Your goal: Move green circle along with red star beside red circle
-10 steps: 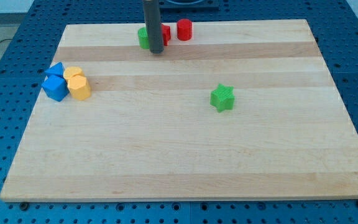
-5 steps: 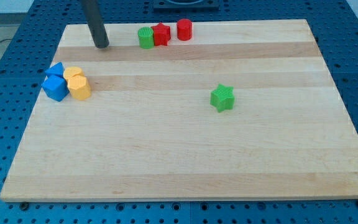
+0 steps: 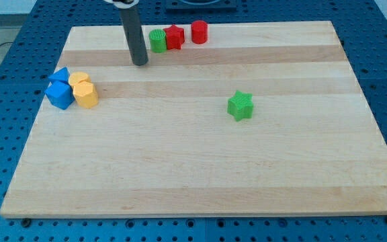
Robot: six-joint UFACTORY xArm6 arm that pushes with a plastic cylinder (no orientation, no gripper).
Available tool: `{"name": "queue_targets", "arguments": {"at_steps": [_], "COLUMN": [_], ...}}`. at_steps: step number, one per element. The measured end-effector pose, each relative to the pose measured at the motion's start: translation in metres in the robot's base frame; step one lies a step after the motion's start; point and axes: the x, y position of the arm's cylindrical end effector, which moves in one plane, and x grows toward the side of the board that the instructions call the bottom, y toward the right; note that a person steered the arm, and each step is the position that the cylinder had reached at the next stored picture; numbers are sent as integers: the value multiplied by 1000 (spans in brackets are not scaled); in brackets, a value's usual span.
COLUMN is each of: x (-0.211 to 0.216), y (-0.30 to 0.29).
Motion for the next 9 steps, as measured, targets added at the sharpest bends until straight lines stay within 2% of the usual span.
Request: {"name": "queue_targets", "arguments": {"at_steps": [3,4,5,6,7,9], "x": [-58,-50,-23,-17,-21,-47], "y": [8,8,12,38,59,59]}}
